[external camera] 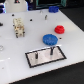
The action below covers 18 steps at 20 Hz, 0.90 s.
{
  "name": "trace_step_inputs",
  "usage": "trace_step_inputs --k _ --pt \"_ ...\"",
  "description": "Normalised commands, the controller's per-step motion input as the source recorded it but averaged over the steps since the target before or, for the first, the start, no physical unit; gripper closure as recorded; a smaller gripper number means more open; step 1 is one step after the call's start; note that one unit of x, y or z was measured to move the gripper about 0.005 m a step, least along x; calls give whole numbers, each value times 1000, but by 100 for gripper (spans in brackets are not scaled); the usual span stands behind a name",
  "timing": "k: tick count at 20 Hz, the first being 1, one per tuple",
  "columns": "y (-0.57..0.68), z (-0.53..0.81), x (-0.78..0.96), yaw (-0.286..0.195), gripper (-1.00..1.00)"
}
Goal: Insert the blue gear onto the right peg, followed by the red gear
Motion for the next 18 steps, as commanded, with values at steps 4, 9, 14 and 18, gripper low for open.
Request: trace_step_inputs --k 4,9,14,18 --pt "447 -364 -139 0 -100" --pt "421 -427 -94 0 -100" --pt "274 -543 -9 0 -100" --pt "148 -577 -54 0 -100"
